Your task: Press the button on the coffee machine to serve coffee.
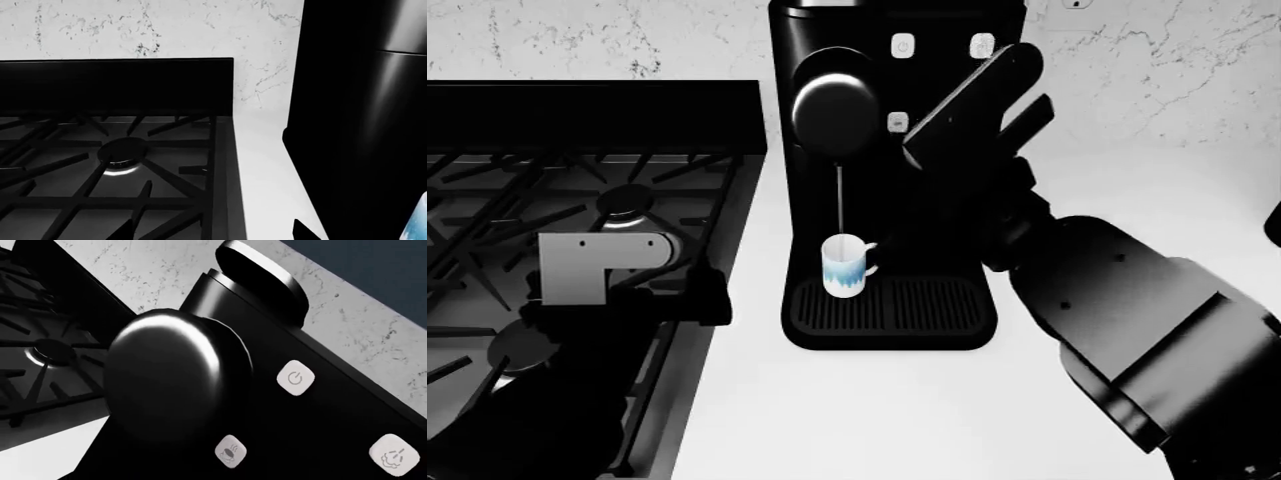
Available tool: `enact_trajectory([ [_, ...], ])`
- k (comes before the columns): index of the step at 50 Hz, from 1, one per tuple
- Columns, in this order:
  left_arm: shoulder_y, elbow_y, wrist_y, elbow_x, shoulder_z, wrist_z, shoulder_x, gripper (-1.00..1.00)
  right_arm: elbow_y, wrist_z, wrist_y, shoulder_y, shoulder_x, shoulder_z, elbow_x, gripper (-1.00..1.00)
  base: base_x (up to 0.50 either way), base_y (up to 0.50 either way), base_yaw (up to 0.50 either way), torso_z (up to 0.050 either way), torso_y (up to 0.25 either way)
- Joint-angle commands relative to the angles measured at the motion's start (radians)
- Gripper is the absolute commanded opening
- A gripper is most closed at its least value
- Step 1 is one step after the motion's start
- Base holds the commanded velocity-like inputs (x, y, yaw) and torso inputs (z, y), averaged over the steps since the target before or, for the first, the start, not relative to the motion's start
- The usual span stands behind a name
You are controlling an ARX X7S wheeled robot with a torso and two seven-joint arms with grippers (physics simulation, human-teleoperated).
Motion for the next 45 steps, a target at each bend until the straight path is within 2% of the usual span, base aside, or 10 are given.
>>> enact_trajectory([
  [1, 0.001, 0.001, 0.003, -0.002, 0.004, -0.005, 0.001, 1.00, -0.099, 0.060, 0.056, -0.048, 0.015, 0.038, 0.022, -1.00, 0.00, 0.00, 0.00, 0.000, 0.000],
  [9, 0.014, -0.005, 0.028, -0.005, -0.002, 0.010, -0.006, 1.00, -0.195, 0.160, 0.064, -0.190, 0.029, 0.153, 0.059, -1.00, 0.00, 0.00, 0.00, 0.000, 0.000],
  [10, 0.020, -0.005, 0.045, -0.002, -0.002, 0.018, -0.008, 1.00, -0.202, 0.167, 0.065, -0.204, 0.032, 0.163, 0.062, 1.00, 0.00, 0.00, 0.00, 0.000, 0.000],
  [20, 0.068, -0.039, 0.130, 0.039, 0.018, 0.034, -0.004, 1.00, -0.323, 0.279, 0.008, -0.473, 0.058, 0.297, 0.100, 1.00, 0.00, 0.00, 0.00, 0.000, 0.000],
  [23, 0.069, -0.042, 0.142, 0.049, 0.024, 0.032, -0.002, 1.00, -0.264, 0.264, -0.069, -0.516, 0.066, 0.313, 0.081, 1.00, 0.00, 0.00, 0.00, 0.000, 0.000],
  [28, 0.078, -0.038, 0.149, 0.051, 0.027, 0.031, -0.004, 1.00, -0.246, 0.316, -0.053, -0.569, 0.046, 0.357, 0.092, 1.00, 0.00, 0.00, 0.00, 0.000, 0.000],
  [31, 0.080, -0.039, 0.151, 0.052, 0.027, 0.032, -0.007, 1.00, -0.283, 0.352, -0.068, -0.661, 0.029, 0.427, 0.132, 1.00, 0.00, 0.00, 0.00, 0.000, 0.000],
  [45, 0.088, -0.047, 0.168, 0.053, 0.024, 0.037, -0.018, 1.00, -0.259, 0.449, -0.046, -0.787, 0.010, 0.635, 0.205, 1.00, 0.00, 0.00, 0.00, 0.000, 0.000],
])
